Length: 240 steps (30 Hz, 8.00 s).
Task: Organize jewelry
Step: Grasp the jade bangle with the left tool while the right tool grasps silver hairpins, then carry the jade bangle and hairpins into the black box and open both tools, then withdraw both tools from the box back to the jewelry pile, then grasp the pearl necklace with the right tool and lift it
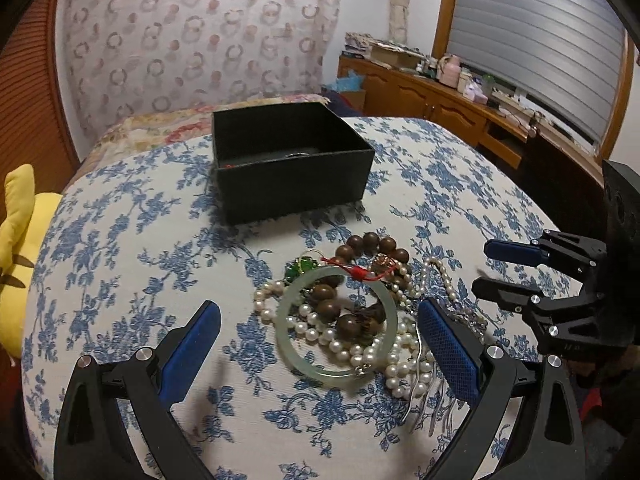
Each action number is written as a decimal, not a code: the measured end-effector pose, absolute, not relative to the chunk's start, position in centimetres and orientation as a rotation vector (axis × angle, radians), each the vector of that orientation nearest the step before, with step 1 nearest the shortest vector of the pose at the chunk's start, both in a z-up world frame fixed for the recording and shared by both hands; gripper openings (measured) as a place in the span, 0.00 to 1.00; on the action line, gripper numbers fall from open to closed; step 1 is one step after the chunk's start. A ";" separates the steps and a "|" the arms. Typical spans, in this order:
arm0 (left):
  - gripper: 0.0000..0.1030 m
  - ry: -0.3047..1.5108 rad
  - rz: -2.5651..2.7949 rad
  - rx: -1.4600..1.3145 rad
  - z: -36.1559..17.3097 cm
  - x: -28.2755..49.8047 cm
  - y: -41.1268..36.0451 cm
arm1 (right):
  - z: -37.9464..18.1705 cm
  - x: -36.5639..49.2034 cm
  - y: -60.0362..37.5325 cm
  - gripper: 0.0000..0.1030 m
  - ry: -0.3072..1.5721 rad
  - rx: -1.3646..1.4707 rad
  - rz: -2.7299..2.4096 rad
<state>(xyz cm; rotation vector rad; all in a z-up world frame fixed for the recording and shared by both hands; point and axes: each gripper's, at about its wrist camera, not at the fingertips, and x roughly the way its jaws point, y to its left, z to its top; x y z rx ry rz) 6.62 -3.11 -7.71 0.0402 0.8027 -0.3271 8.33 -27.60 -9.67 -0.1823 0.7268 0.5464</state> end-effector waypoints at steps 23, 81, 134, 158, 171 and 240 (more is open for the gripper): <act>0.67 0.848 -0.343 0.096 -9.2 7.5 -4.8 | -9.8 8.0 -27.6 0.48 0.718 -0.181 0.551; 0.67 0.751 -0.309 -0.026 -7.1 4.9 -1.1 | -8.4 8.1 -24.1 0.23 0.683 -0.335 0.613; 0.67 0.725 -0.251 0.017 -2.0 19.2 0.1 | -4.9 25.6 -19.8 0.26 0.607 -0.276 0.712; 0.69 0.768 -0.248 0.067 -3.8 22.3 -2.5 | -4.9 27.0 -23.4 0.26 0.603 -0.208 0.617; 0.81 0.743 -0.236 0.048 -3.6 19.2 -1.9 | -2.2 25.1 -24.1 0.26 0.547 -0.205 0.593; 0.86 0.774 -0.211 -0.094 -8.0 4.2 3.3 | -10.5 9.8 -20.0 0.11 0.870 -0.328 0.745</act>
